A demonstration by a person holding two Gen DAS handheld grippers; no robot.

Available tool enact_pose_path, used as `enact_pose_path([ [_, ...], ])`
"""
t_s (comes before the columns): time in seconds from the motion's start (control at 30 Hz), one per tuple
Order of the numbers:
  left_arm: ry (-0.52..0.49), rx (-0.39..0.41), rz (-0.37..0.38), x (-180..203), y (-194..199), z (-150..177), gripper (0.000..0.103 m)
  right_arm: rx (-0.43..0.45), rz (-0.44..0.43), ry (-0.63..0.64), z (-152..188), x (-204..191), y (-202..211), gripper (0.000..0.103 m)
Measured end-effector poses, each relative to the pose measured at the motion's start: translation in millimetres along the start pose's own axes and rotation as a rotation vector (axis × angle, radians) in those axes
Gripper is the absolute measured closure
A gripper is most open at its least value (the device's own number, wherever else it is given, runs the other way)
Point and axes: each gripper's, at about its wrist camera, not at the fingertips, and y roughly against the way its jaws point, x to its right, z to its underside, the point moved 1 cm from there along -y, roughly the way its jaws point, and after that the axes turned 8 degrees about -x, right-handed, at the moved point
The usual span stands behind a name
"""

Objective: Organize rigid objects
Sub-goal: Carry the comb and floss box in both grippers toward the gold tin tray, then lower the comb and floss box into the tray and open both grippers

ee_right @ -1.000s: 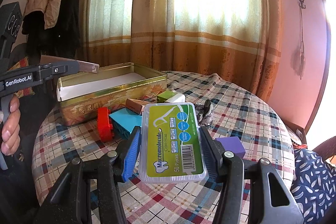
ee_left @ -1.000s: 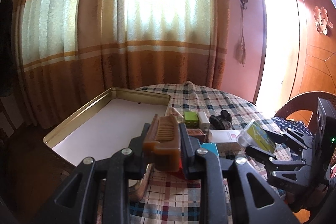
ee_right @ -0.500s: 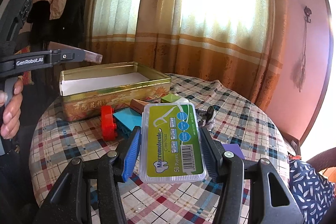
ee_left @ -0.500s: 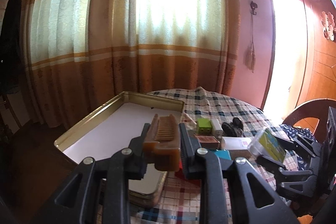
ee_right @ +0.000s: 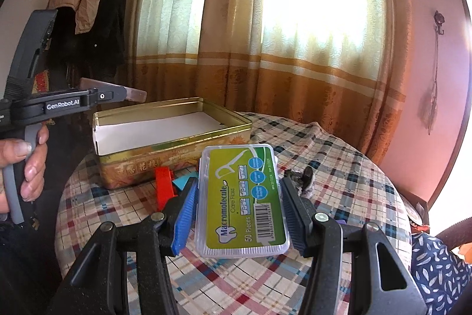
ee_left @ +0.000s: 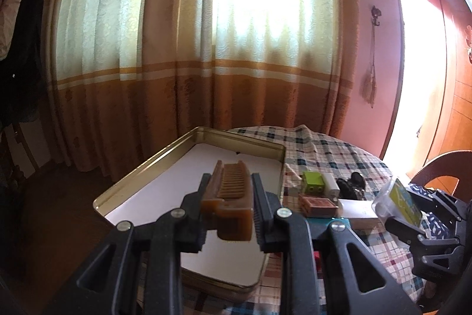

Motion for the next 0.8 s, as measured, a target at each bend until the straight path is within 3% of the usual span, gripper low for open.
enact_pose_path([
  [0.4,0.043,-0.027,-0.046,-25.5,-20.3,-9.1,0.079,-0.014,-0.071,0.043,-31.5,-24.1,-19.0,0.046],
  [0.8,0.067,-0.083,-0.045,-40.6,-43.0,-16.2,0.079,-0.061,-0.139,0.036,-67.0,-37.4,-52.0,0.046],
])
